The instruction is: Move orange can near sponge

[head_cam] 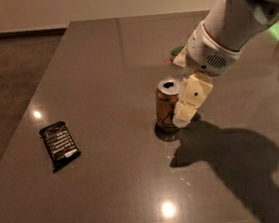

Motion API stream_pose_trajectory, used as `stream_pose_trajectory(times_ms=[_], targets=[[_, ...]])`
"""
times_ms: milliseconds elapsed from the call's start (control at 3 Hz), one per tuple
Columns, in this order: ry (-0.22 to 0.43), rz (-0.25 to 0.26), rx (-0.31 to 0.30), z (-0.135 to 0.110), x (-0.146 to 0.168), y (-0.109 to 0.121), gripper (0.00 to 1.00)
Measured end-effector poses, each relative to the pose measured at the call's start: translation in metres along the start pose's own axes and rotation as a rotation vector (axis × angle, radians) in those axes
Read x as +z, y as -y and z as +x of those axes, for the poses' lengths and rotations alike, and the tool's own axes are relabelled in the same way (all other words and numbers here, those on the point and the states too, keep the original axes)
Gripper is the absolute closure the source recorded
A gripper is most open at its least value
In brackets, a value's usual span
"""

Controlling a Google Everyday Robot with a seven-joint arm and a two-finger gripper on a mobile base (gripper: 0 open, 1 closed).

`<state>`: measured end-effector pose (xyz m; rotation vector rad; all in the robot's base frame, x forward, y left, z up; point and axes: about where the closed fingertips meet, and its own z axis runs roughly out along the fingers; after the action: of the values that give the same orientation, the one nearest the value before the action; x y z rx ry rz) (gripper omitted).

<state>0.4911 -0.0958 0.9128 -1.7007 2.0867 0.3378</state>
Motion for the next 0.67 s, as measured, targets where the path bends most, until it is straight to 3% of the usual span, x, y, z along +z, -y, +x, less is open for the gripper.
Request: stream_pose_trajectory(times_ms=[333,667], targets=[[0.005,-0.006,-0.003,-0.0023,0.0029,-0.0028,0.25],[0.017,0.011,0.012,-0.0054,-0.0013,-0.0018,0.64]])
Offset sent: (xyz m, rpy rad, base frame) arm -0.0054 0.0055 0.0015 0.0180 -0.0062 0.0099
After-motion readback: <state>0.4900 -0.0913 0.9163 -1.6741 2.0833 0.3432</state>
